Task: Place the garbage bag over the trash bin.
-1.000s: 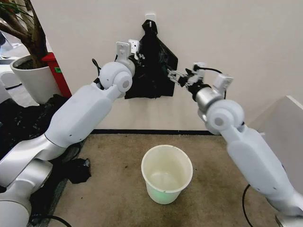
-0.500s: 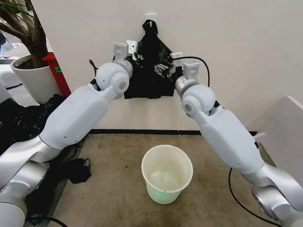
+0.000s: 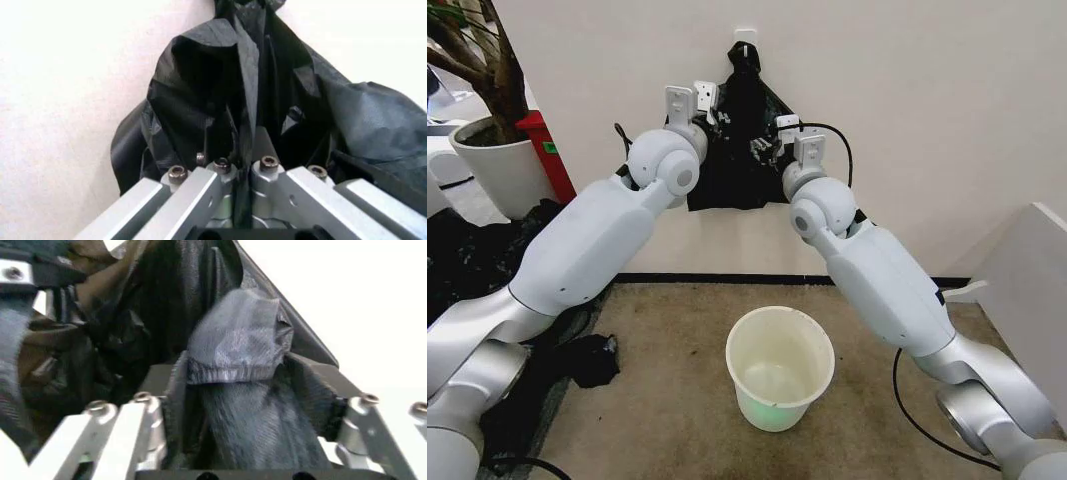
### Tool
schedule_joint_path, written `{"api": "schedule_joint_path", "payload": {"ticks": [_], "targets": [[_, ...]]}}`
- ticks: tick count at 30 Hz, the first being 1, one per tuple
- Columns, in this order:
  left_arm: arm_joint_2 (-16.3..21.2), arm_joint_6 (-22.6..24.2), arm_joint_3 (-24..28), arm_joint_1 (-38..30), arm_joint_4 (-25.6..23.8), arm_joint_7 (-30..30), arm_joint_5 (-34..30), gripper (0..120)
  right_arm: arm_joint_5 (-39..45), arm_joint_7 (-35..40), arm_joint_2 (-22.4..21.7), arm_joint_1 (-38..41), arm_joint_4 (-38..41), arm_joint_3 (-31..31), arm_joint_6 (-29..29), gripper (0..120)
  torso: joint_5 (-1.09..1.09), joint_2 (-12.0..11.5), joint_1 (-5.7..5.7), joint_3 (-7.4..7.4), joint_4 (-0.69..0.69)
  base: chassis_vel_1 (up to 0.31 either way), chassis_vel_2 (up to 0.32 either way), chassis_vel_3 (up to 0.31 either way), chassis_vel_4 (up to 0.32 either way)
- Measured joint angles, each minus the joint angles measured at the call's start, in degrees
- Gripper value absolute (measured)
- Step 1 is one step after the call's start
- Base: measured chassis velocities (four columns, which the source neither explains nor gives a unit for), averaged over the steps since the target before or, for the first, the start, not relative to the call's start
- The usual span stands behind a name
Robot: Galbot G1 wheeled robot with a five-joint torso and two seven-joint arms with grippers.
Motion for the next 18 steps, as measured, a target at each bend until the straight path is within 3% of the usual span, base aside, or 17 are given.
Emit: {"api": "schedule_joint_path", "payload": {"ticks": [13,18], "targets": [[2.67,-0.27,-1.55,0.95,-2.05,-0.02,-0.69,0,-1.46,1.08,0.19,0.27,-0.64,0.37,0.81,0,0.0,0.0,0.0,0.0,0.01,0.0,0.0,0.0,0.0],[3.49,-0.36,-2.75,1.61,-3.14,-1.34,-2.0,0,-1.46,1.1,-0.17,0.12,-0.68,1.32,1.34,0,0.0,0.0,0.0,-0.01,0.01,0.0,0.0,0.0,0.0]]}}
